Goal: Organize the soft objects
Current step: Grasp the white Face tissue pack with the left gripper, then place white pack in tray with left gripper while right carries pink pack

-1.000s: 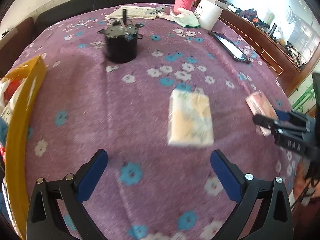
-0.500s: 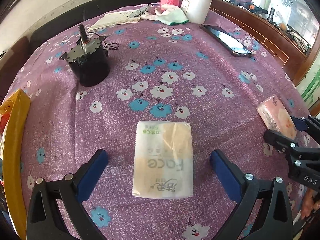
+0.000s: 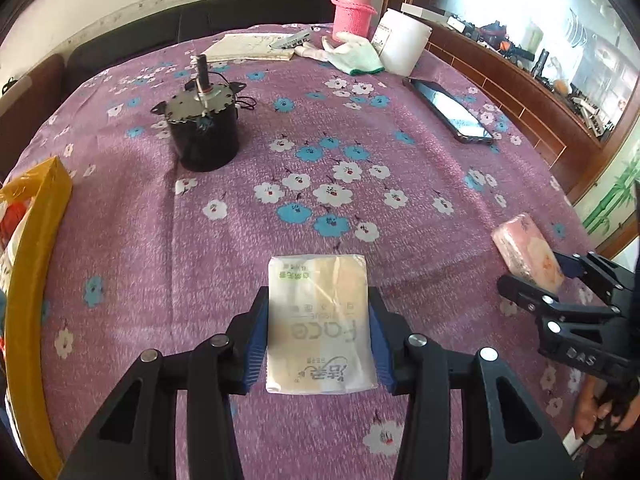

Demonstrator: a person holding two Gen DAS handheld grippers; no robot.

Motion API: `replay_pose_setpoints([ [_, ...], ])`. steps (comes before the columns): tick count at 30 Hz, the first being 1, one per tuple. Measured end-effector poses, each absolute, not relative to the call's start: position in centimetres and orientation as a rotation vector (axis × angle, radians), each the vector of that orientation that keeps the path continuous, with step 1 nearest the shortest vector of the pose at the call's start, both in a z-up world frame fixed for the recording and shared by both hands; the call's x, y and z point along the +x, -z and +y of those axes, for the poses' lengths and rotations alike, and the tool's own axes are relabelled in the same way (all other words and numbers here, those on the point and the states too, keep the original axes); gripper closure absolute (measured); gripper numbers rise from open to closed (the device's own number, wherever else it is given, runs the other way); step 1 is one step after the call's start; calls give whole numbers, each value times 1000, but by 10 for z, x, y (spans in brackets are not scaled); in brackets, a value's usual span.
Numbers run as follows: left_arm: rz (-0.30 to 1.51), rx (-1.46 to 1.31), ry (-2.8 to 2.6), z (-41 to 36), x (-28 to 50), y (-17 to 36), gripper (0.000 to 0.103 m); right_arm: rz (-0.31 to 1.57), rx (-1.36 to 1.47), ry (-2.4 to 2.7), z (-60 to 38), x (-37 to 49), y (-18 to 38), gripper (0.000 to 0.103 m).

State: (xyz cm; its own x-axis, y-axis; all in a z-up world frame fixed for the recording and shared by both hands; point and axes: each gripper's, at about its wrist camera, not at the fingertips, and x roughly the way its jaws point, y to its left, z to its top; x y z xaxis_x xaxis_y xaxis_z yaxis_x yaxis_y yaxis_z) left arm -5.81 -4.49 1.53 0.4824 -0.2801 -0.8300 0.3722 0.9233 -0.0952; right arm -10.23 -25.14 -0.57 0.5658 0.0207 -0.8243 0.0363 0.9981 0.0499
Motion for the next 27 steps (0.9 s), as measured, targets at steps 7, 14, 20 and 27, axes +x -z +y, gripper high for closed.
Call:
replay_pose_setpoints([
  [7,954,57,418,-26,-81,-32,59,984,81,34,-251,-104,2,45],
  [14,931,8,413,1,-99,-42,59,983,75,11,-238,-117,-6,46],
  [20,913,-37,379,30,-111,-47,59,951,36,-13,-217,-126,-22,46],
  [27,883,-109,326,74,-119,-55,59,930,-13,-57,-183,-128,-36,46],
])
